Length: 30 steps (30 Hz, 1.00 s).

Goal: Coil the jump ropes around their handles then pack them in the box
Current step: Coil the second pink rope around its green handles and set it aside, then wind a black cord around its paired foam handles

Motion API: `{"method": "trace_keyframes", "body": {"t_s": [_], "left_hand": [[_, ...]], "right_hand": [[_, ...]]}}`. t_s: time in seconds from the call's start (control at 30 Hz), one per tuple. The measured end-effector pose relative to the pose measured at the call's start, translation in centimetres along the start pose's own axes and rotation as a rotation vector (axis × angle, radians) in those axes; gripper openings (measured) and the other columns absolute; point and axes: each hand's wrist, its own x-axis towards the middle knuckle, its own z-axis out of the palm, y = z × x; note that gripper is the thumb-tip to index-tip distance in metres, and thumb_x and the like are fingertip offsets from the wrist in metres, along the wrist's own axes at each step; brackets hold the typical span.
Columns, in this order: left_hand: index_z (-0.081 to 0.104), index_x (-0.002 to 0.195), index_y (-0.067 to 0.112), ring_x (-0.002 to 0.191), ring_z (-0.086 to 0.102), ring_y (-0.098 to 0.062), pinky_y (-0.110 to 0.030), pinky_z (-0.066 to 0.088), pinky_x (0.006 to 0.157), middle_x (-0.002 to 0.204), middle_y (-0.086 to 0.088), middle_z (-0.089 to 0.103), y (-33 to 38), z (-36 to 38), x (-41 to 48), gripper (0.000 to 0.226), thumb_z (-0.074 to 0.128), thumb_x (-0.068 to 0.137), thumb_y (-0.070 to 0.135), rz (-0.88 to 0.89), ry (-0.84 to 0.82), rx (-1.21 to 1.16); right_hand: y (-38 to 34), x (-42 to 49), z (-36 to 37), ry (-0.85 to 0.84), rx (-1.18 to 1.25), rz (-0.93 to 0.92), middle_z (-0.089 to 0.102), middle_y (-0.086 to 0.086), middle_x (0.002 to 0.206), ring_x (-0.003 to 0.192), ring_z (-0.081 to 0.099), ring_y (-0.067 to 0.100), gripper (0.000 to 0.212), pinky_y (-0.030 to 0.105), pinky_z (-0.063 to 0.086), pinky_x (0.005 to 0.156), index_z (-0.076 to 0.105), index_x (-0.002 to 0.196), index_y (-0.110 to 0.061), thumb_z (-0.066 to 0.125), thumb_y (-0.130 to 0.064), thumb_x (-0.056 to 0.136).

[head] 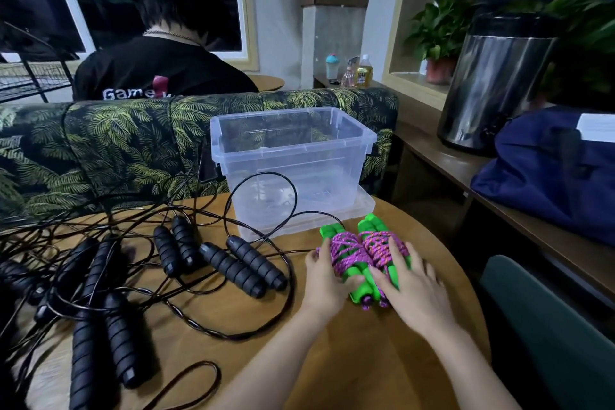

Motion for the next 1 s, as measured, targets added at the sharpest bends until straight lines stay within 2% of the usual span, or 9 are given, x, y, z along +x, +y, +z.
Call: {"method": "trace_keyframes", "body": {"t_s": [0.13,0.27,0.43,0.57,0.67,0.73,0.83,0.9,1.0], "left_hand": [[0.015,0.157,0.017,0.133,0.045,-0.03,-0.025,0.036,0.106,0.151,-0.016,0.026,0.4,-0.3,1.7,0.098,0.078,0.083,0.028,-0.023,-0.013,-0.017],[0.017,0.156,0.016,0.144,0.027,-0.025,-0.025,0.023,0.111,0.153,-0.014,0.031,0.6,-1.3,2.0,0.092,0.075,0.086,0.03,-0.001,-0.028,0.052],[0.05,0.141,0.02,0.127,0.049,-0.024,-0.025,0.035,0.101,0.132,-0.007,0.055,0.4,-5.7,0.2,0.055,0.069,0.09,0.026,0.172,0.028,0.235],[0.066,0.119,0.024,0.113,0.058,-0.025,-0.033,0.05,0.083,0.121,-0.002,0.065,-2.3,-10.9,-1.7,0.033,0.06,0.089,0.012,0.212,0.119,0.489],[0.052,0.136,0.028,0.127,0.047,-0.028,-0.037,0.051,0.085,0.14,0.002,0.048,-5.4,-14.2,-3.2,0.057,0.052,0.087,-0.001,0.159,0.077,0.788],[0.037,0.148,0.028,0.132,0.044,-0.027,-0.039,0.05,0.092,0.154,0.003,0.033,-7.0,-15.2,-3.7,0.073,0.051,0.086,-0.007,0.152,0.003,0.88],[0.027,0.153,0.028,0.132,0.047,-0.027,-0.037,0.049,0.097,0.163,0.008,0.014,-8.5,-15.6,-3.3,0.077,0.051,0.088,-0.007,0.19,-0.018,0.942],[0.031,0.15,0.026,0.128,0.05,-0.027,-0.037,0.047,0.099,0.163,0.007,0.018,-9.2,-15.5,-2.7,0.071,0.053,0.09,-0.004,0.228,0.009,0.945],[0.042,0.138,0.023,0.118,0.056,-0.026,-0.036,0.048,0.094,0.146,0.004,0.042,-9.7,-15.3,-1.9,0.061,0.061,0.085,-0.001,0.294,0.045,0.914]], "right_hand": [[0.0,2.0,0.3,-0.003,-0.036,-0.01,0.005,-0.002,0.165,0.146,0.02,0.029,0.079,0.048,0.027,0.115,-0.006,0.155,-0.039,0.011,-0.076,0.087],[-0.5,2.6,0.1,-0.024,-0.087,-0.033,0.001,-0.001,0.165,0.15,0.01,0.031,0.077,0.057,0.017,0.118,-0.006,0.155,-0.039,0.016,-0.075,0.091],[-3.3,1.0,-1.3,0.074,-0.15,-0.155,-0.003,-0.006,0.166,0.152,-0.007,0.027,0.075,0.053,0.008,0.12,0.001,0.157,-0.037,0.024,-0.07,0.094],[-8.0,-0.7,-1.1,0.138,-0.013,-0.382,0.024,-0.011,0.16,0.149,0.01,0.016,0.06,0.035,0.022,0.119,0.025,0.154,-0.031,0.04,-0.052,0.1],[-11.7,-1.3,0.3,0.117,0.09,-0.478,0.042,-0.012,0.148,0.14,0.027,0.011,0.048,0.026,0.03,0.109,0.04,0.148,-0.028,0.045,-0.037,0.102],[-14.0,-1.1,1.5,0.055,0.115,-0.475,0.046,-0.012,0.144,0.137,0.031,0.014,0.046,0.028,0.034,0.106,0.04,0.148,-0.028,0.045,-0.035,0.102],[-16.6,-0.5,2.7,-0.003,0.069,-0.438,0.053,-0.007,0.14,0.133,0.036,0.02,0.046,0.033,0.039,0.103,0.041,0.146,-0.029,0.045,-0.038,0.101],[-17.7,-0.2,2.9,-0.054,0.059,-0.398,0.057,-0.001,0.135,0.129,0.042,0.024,0.044,0.034,0.042,0.098,0.043,0.143,-0.03,0.048,-0.039,0.1],[-18.4,0.3,2.8,-0.111,0.133,-0.347,0.064,0.003,0.127,0.12,0.055,0.027,0.041,0.036,0.048,0.091,0.051,0.137,-0.033,0.056,-0.036,0.097]]}}
